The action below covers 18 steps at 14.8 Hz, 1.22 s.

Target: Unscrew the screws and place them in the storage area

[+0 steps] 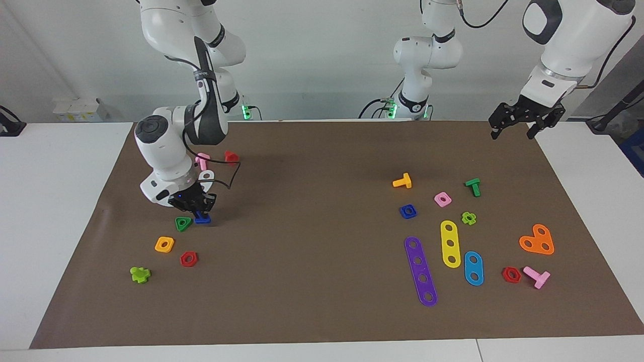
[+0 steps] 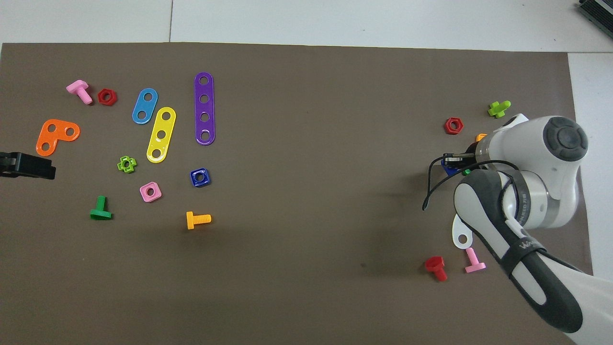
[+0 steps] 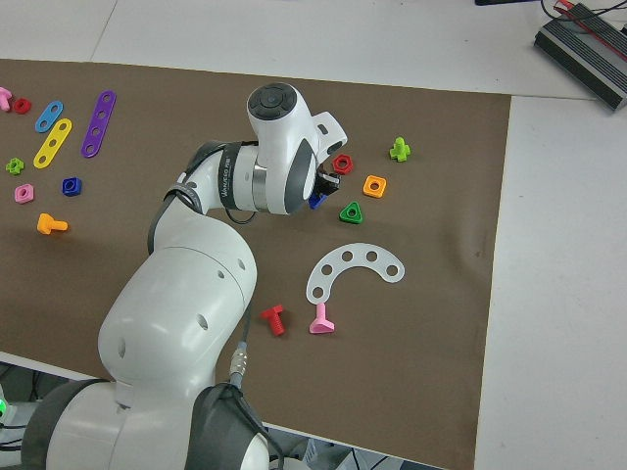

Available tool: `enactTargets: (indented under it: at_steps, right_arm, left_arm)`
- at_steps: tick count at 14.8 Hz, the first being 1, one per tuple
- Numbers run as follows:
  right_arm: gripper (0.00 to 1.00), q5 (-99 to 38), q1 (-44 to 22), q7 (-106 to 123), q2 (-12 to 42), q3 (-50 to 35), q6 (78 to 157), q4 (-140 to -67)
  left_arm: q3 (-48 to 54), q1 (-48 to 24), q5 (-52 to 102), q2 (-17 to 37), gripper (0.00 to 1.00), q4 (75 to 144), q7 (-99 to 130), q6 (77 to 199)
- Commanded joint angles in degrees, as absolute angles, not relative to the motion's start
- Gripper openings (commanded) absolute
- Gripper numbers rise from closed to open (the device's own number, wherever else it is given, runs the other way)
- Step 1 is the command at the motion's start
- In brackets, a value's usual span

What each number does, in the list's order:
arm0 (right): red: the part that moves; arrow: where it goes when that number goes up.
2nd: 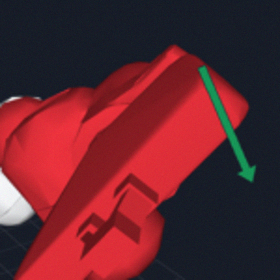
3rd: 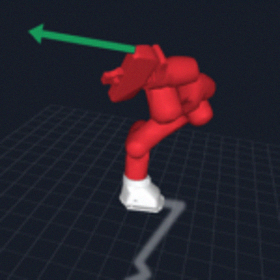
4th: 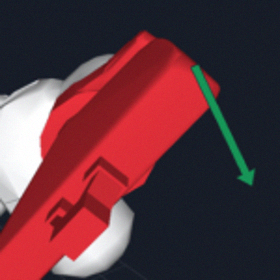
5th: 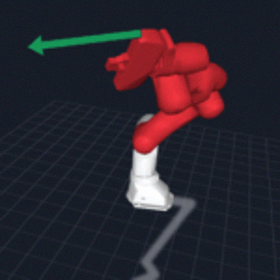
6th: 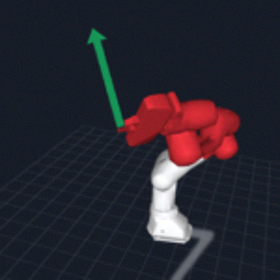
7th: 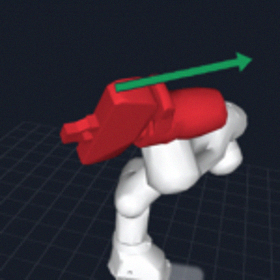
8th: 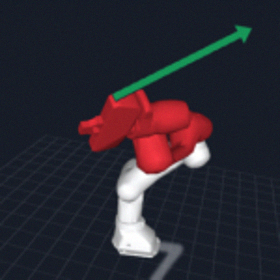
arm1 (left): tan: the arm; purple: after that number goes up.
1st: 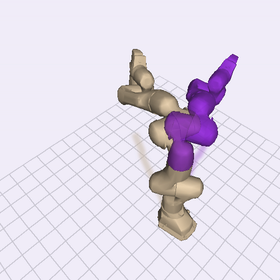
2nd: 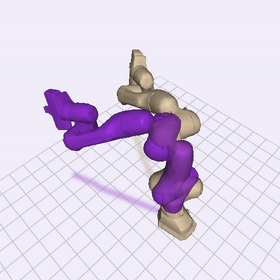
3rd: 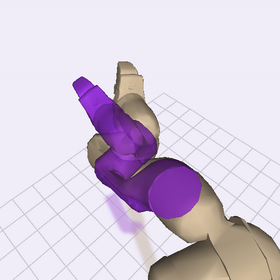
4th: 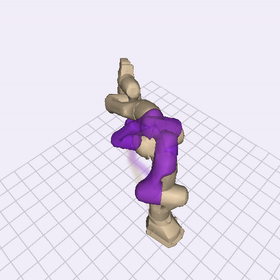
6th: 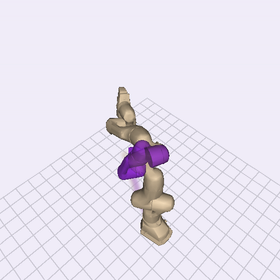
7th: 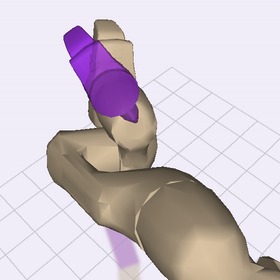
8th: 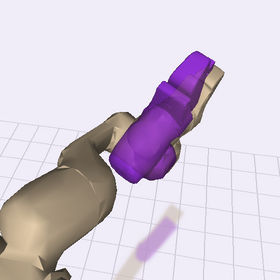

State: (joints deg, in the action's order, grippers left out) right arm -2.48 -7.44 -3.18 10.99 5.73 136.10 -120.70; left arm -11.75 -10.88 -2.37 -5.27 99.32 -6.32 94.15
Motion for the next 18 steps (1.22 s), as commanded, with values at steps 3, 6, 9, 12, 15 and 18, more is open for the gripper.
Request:
enactTargets:
  at_steps: [3, 6, 9, 12, 15, 18]
  right_arm:
    - [0.00, -3.8, -5.9, -2.1, 10.1, 4.6, 142.7, -125.7]
    - [0.99, -3.8, -5.9, -2.6, 11.1, 4.6, 144.1, -125.0]
    - [1.00, -3.6, -5.9, -2.6, 9.2, 4.8, 133.8, -117.4]
    - [1.00, -2.6, -5.1, -2.8, 6.0, 5.5, 114.6, -106.2]
    - [1.00, -1.2, -3.2, -2.7, 0.9, 5.8, 104.1, -101.6]
    - [1.00, 1.7, -3.1, -2.1, -1.1, 5.9, 92.2, -94.9]
  left_arm:
    - [-11.6, -10.9, -4.0, -6.5, 1.00, 100.4, -5.4, 94.2]
    - [-11.7, -10.9, -4.0, -6.5, 1.00, 100.3, -5.4, 94.2]
    - [-11.7, -10.9, -4.0, -6.5, 1.00, 100.3, -5.4, 94.2]
    - [-11.7, -10.9, -4.0, -6.5, 1.00, 100.3, -5.4, 94.2]
    - [-11.6, -10.9, -4.0, -6.5, 1.00, 100.4, -5.4, 94.2]
    - [-11.7, -10.9, -4.0, -6.5, 1.00, 100.4, -5.4, 94.2]
